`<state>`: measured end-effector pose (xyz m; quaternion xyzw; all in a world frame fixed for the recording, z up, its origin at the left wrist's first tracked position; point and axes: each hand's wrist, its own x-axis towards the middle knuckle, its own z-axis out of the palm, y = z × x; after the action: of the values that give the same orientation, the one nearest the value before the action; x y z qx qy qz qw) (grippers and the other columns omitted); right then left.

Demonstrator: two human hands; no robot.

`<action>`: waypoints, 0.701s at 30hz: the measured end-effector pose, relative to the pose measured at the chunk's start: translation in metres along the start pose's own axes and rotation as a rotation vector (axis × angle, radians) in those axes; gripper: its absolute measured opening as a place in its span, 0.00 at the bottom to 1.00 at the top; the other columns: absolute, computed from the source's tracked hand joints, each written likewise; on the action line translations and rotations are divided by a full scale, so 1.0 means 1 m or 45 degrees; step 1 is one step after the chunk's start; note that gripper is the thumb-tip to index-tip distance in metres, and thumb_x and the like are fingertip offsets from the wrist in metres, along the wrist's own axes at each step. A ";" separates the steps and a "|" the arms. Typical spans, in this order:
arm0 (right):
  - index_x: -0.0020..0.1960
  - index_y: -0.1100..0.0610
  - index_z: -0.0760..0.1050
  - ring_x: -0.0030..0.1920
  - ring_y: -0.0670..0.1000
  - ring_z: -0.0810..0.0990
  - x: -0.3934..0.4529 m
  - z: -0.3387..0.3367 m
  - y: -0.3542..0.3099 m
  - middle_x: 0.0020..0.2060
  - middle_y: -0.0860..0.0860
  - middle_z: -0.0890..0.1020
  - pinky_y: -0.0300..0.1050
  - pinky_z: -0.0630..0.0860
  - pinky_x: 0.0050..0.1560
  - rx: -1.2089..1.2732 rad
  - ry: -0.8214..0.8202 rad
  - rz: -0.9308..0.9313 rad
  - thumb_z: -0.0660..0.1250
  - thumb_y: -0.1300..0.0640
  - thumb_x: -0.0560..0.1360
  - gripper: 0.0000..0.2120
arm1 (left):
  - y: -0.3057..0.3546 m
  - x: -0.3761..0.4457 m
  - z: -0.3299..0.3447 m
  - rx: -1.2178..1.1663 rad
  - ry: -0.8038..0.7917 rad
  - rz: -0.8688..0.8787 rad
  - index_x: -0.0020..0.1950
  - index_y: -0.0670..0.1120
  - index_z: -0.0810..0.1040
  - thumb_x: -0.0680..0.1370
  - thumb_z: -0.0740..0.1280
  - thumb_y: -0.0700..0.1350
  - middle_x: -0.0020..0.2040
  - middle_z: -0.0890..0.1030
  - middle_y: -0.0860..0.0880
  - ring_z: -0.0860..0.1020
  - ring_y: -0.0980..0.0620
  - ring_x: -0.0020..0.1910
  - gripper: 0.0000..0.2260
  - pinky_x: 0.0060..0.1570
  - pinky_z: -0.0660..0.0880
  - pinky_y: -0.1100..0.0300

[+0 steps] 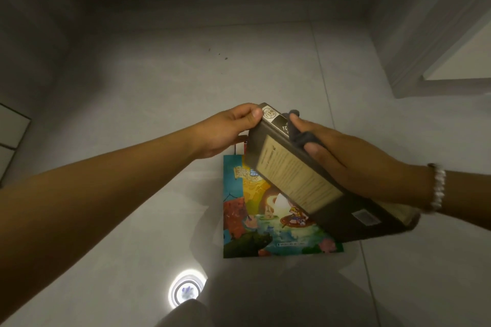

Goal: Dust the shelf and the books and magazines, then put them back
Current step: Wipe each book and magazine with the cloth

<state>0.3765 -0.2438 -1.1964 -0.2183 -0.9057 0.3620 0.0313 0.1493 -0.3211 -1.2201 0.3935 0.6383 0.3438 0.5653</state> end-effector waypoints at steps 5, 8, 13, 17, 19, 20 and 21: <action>0.64 0.52 0.70 0.46 0.42 0.76 0.034 -0.004 0.002 0.55 0.42 0.73 0.39 0.72 0.47 -0.156 -0.035 0.099 0.48 0.51 0.82 0.16 | -0.009 -0.003 0.009 -0.167 0.154 -0.019 0.53 0.44 0.68 0.75 0.60 0.60 0.52 0.77 0.44 0.76 0.47 0.54 0.20 0.59 0.74 0.49; 0.72 0.48 0.63 0.53 0.52 0.77 0.056 0.015 0.009 0.60 0.50 0.77 0.51 0.72 0.56 -0.269 -0.007 0.109 0.44 0.44 0.82 0.22 | -0.015 -0.004 0.016 -0.356 0.282 -0.073 0.46 0.44 0.66 0.79 0.60 0.56 0.48 0.76 0.45 0.76 0.47 0.50 0.15 0.48 0.75 0.53; 0.72 0.44 0.62 0.57 0.52 0.74 0.070 0.043 0.020 0.61 0.47 0.76 0.53 0.67 0.60 -0.310 0.025 0.054 0.40 0.42 0.78 0.26 | -0.028 -0.004 0.018 -0.452 0.474 -0.187 0.51 0.42 0.70 0.79 0.61 0.56 0.55 0.79 0.41 0.78 0.43 0.55 0.16 0.51 0.78 0.48; 0.70 0.49 0.67 0.53 0.54 0.77 0.045 0.050 0.054 0.58 0.50 0.78 0.54 0.71 0.55 -0.320 0.048 0.080 0.41 0.42 0.78 0.27 | -0.043 -0.003 0.020 -0.469 0.670 -0.328 0.57 0.40 0.70 0.80 0.61 0.55 0.56 0.78 0.41 0.77 0.45 0.55 0.18 0.58 0.75 0.46; 0.72 0.49 0.65 0.54 0.55 0.77 0.027 0.050 0.081 0.60 0.51 0.78 0.54 0.72 0.56 -0.354 0.012 0.171 0.40 0.41 0.77 0.29 | -0.050 -0.003 0.017 -0.471 0.703 -0.403 0.60 0.40 0.70 0.80 0.60 0.55 0.55 0.78 0.43 0.77 0.46 0.54 0.19 0.52 0.75 0.51; 0.73 0.49 0.63 0.56 0.55 0.76 0.018 0.050 0.095 0.61 0.52 0.77 0.54 0.72 0.58 -0.367 -0.029 0.220 0.39 0.40 0.77 0.30 | -0.054 -0.004 0.016 -0.470 0.713 -0.438 0.59 0.40 0.71 0.81 0.59 0.55 0.53 0.78 0.43 0.77 0.47 0.51 0.19 0.49 0.74 0.53; 0.75 0.48 0.60 0.58 0.54 0.75 0.008 0.050 0.106 0.64 0.52 0.75 0.54 0.71 0.60 -0.376 -0.088 0.285 0.37 0.38 0.76 0.32 | -0.058 -0.005 0.016 -0.470 0.722 -0.475 0.56 0.40 0.72 0.81 0.58 0.55 0.51 0.79 0.44 0.78 0.48 0.49 0.18 0.47 0.73 0.55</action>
<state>0.3980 -0.2046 -1.3051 -0.3075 -0.9195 0.2337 -0.0727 0.1587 -0.3519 -1.2706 0.0515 0.7573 0.4392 0.4807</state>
